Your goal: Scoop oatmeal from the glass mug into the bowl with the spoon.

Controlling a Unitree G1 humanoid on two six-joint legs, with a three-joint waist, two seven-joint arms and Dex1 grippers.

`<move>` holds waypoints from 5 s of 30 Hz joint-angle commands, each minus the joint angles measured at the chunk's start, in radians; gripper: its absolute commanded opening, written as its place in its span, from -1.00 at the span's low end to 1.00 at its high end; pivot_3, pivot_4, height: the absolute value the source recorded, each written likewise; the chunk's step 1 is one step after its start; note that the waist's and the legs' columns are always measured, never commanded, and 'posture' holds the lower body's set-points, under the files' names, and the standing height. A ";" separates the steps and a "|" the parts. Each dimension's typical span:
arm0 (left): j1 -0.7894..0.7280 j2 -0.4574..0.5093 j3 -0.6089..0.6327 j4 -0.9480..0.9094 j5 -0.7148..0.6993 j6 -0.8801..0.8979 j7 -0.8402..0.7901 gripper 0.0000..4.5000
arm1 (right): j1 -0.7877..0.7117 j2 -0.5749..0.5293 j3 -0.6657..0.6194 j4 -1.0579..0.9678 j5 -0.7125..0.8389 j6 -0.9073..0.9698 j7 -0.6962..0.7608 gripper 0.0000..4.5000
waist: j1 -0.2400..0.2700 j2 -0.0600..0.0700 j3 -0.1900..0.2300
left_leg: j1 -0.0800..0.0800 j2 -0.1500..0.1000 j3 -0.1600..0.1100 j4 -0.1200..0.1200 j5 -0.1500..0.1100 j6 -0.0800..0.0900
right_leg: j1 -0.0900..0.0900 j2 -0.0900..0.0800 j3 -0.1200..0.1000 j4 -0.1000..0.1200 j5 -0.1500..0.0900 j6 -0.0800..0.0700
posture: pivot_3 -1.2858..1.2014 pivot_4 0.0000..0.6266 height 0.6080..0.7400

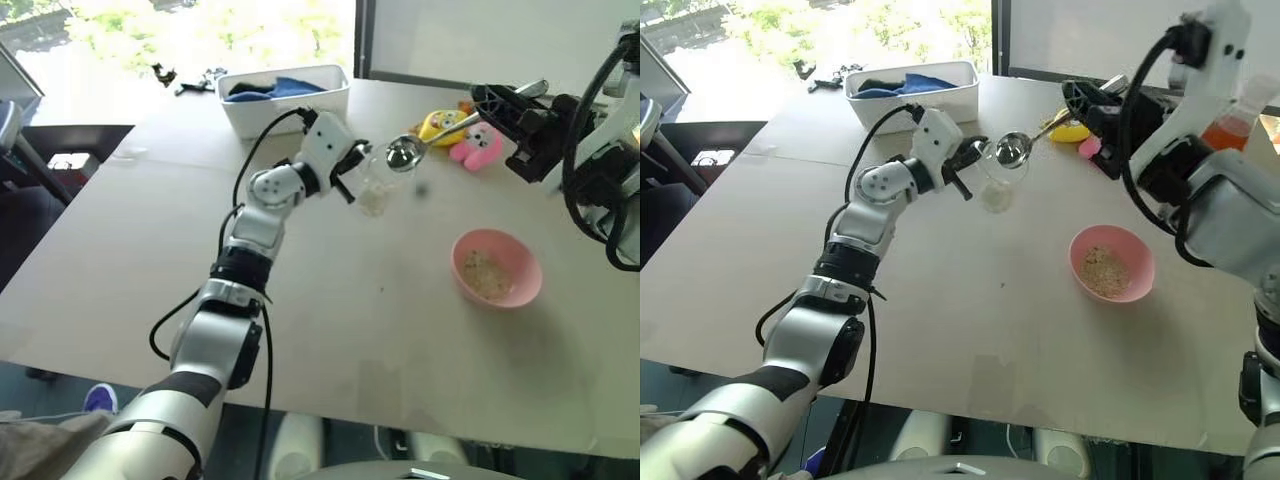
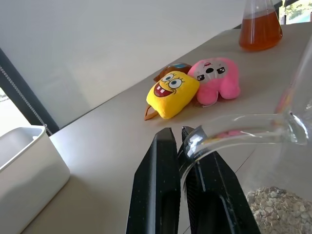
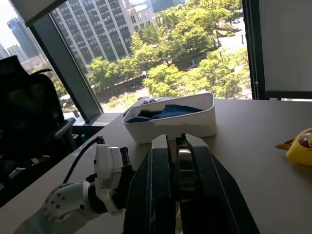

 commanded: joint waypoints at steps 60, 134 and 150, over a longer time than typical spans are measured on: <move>-0.052 -0.106 -0.010 -0.070 0.024 -0.032 0.040 -0.96 | -0.063 0.330 0.120 0.006 -0.956 0.444 0.490 -1.00 | -0.005 0.001 0.000 | 0.001 -0.001 -0.001 0.002 0.000 0.000 | 0.000 0.000 -0.001 0.003 0.000 0.000 | 0.03 -0.52 1.00; -0.105 -0.155 -0.067 0.174 0.102 -0.141 0.063 -0.96 | 0.164 0.407 -0.485 0.129 0.304 0.138 -0.431 -1.00 | -0.007 0.005 0.002 | 0.000 -0.001 0.000 0.002 0.000 0.000 | -0.001 0.001 0.001 0.006 0.000 0.000 | 0.03 -0.52 1.00; -0.245 -0.208 -0.073 0.395 0.138 -0.235 0.089 -0.96 | 0.399 0.318 -0.550 -0.022 0.304 -0.065 -0.378 -1.00 | 0.000 0.005 0.002 | -0.001 -0.001 0.000 0.001 0.000 0.000 | 0.000 0.001 0.001 0.001 0.000 0.001 | 0.03 -0.52 1.00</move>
